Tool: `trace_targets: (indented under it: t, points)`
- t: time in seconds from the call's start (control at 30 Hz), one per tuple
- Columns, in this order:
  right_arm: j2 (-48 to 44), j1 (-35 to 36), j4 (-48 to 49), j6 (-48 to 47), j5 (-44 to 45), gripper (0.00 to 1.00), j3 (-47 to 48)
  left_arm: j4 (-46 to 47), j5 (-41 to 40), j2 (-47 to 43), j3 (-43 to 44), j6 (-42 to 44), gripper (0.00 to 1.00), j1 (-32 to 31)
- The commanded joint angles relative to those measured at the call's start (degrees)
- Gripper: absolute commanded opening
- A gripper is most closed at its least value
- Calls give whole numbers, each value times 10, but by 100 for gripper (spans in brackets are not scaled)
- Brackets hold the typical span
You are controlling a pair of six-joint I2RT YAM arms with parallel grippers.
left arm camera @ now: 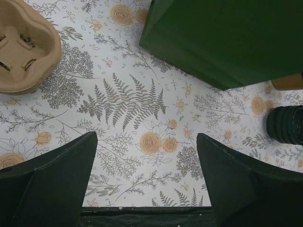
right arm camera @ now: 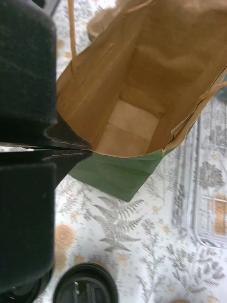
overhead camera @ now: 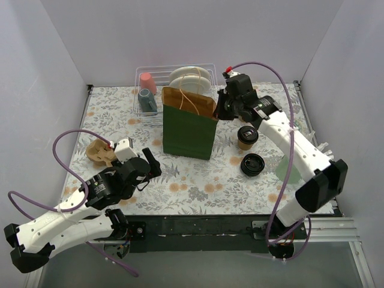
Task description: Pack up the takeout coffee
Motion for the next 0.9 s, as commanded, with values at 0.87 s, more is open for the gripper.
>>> trace_targets:
  t: [0.87]
  points:
    - [-385, 53, 117, 223, -95, 14, -372, -127, -122, 146, 186, -69, 88, 34]
